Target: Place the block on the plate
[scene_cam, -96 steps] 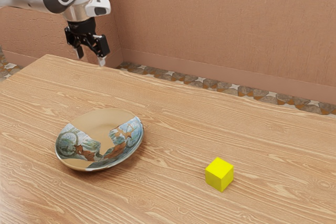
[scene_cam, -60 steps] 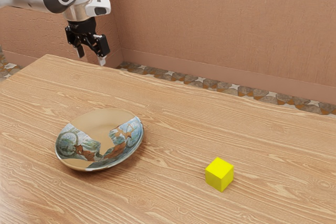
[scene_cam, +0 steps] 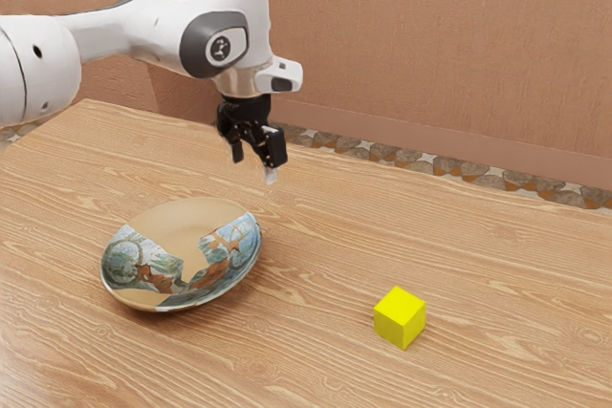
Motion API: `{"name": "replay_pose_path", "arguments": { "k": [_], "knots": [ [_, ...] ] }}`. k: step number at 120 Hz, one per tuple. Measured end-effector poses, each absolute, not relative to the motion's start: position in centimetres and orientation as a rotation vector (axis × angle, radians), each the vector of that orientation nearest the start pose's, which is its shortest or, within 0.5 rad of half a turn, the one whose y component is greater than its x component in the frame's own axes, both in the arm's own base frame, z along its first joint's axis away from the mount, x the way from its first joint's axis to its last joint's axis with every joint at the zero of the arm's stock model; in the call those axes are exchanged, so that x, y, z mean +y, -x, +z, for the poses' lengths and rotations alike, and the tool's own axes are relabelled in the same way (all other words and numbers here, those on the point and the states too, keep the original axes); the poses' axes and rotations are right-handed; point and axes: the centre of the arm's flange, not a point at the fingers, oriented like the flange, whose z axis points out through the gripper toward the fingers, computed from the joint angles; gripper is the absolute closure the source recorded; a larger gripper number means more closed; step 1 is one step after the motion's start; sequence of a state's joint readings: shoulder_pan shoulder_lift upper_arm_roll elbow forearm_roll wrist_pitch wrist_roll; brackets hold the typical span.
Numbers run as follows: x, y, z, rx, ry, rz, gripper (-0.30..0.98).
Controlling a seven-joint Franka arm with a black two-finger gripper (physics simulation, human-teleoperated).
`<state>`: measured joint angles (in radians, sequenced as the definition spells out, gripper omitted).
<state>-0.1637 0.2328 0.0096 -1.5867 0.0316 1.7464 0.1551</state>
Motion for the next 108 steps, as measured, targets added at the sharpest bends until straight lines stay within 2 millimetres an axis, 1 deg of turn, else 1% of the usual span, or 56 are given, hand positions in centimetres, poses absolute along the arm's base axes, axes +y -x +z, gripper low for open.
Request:
{"name": "replay_pose_path", "arguments": {
  "k": [10, 26, 36, 47, 66, 77, 92, 99, 108],
  "knots": [
    [-12.2, -61.9, 48.0, 0.524, 3.081, 0.115, 0.0],
    [-17.5, -61.9, 45.4, 0.577, 3.087, 0.11, 0.0],
    [-20.3, -61.3, 44.2, 0.599, 3.088, 0.111, 0.0],
    [-23.5, -60.7, 42.2, 0.626, 3.082, 0.124, 0.0],
    [-27.2, -60.7, 38.4, 0.623, 3.079, 0.136, 0.0],
    [-29.4, -61.4, 36.4, 0.619, 3.089, 0.117, 0.0],
    [-32.5, -61.2, 34.7, 0.628, 3.099, 0.09, 0.0],
    [-33.8, -61.3, 34.3, 0.628, 3.109, 0.072, 0.0],
    [-34.9, -61.2, 33.4, 0.62, 3.119, 0.068, 0.0]
  ]
}}
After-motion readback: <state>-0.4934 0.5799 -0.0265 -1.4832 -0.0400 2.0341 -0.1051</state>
